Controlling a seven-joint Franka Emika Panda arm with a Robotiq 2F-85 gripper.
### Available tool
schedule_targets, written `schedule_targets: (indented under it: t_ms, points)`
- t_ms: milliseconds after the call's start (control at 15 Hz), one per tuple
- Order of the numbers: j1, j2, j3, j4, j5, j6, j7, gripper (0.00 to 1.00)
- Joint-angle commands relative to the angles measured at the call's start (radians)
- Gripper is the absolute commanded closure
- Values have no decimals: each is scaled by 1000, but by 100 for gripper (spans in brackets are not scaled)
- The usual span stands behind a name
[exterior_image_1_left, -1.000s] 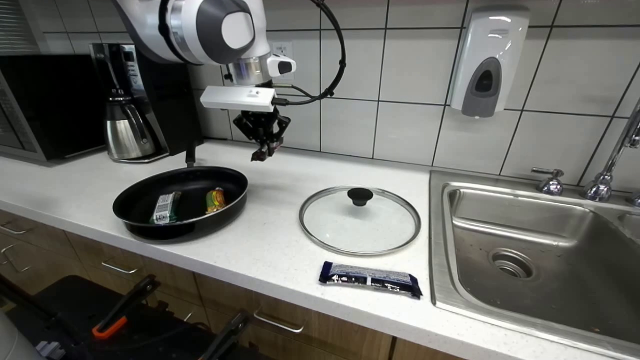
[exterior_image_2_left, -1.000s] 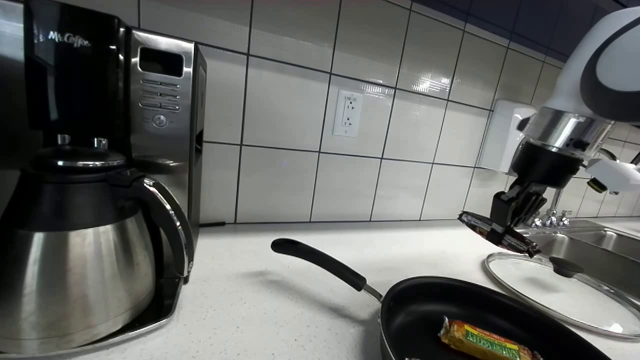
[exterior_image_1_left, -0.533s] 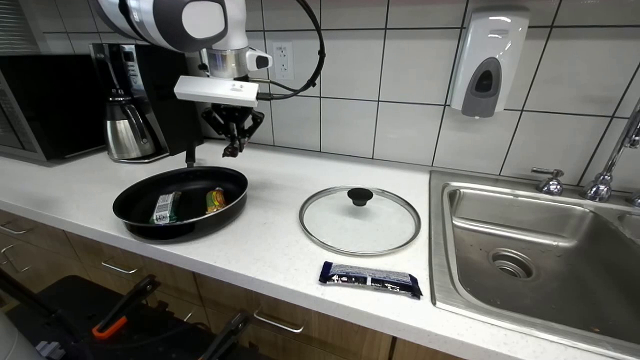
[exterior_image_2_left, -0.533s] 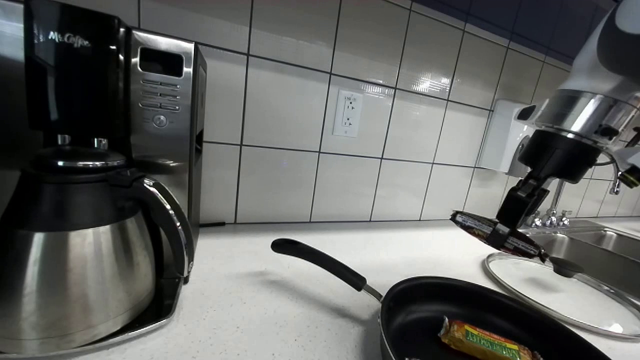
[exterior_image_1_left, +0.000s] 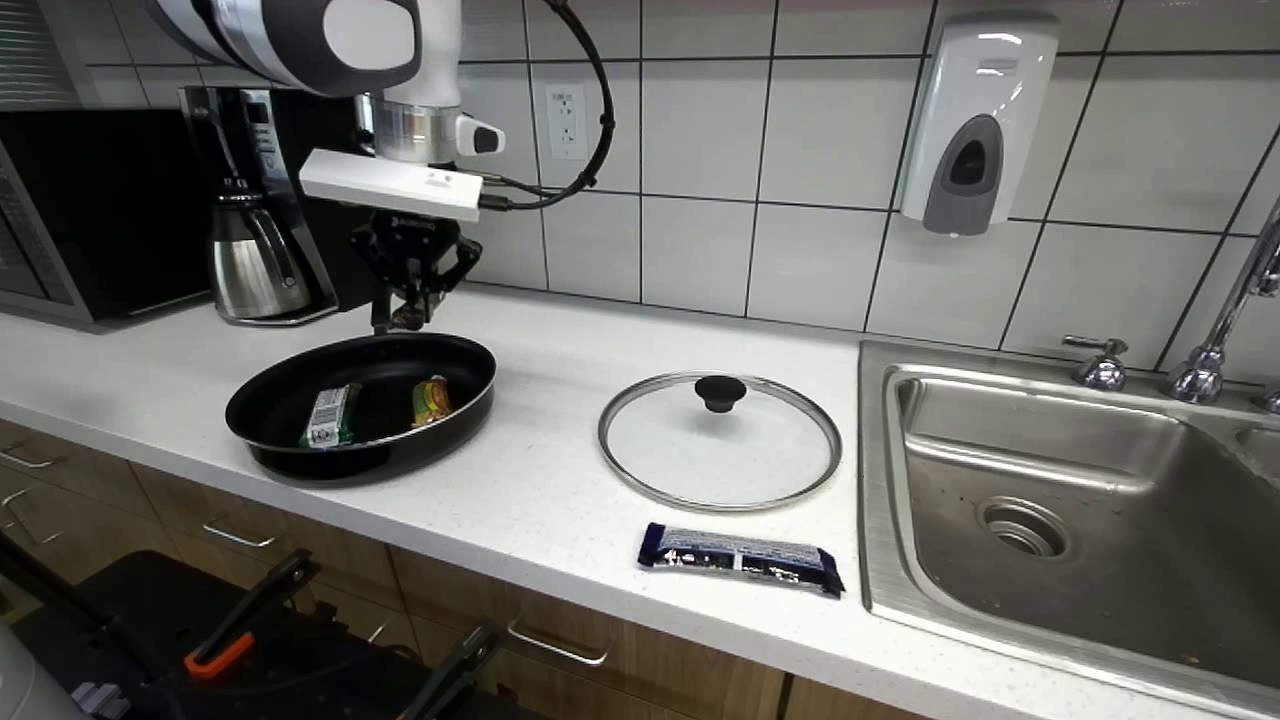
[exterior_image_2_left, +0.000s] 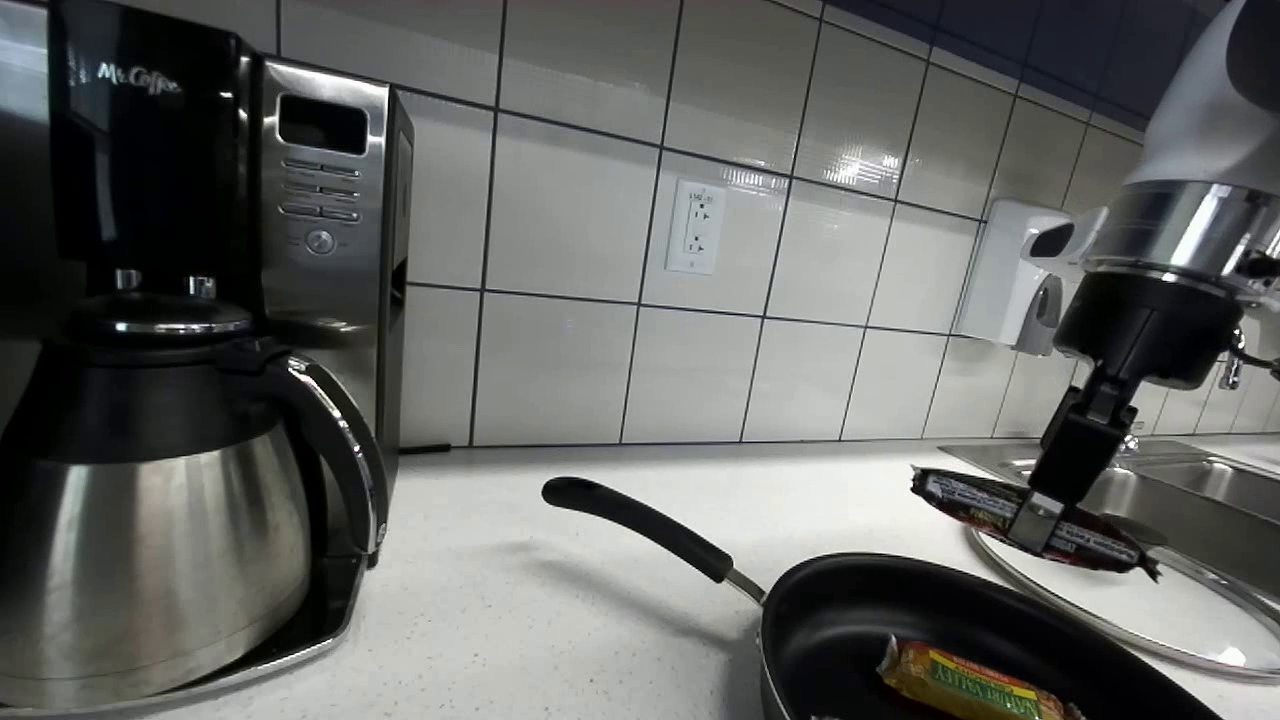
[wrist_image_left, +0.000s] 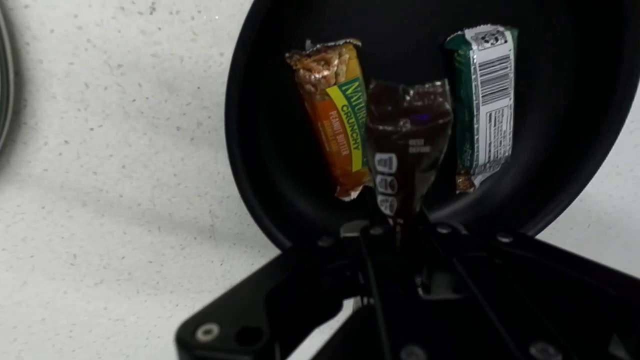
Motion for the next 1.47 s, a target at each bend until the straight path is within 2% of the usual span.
schedule_targets:
  t_ms: [0, 333, 667, 1000, 1400]
  points:
    - [16, -22, -7, -6, 29, -93, -78, 97]
    - [28, 0, 6, 6, 33, -191, -120, 97]
    - [39, 61, 20, 27, 37, -226, -116, 97]
    - [34, 135, 60, 34, 7, -175, -70, 97]
    - [18, 221, 88, 69, 13, -111, -79, 97]
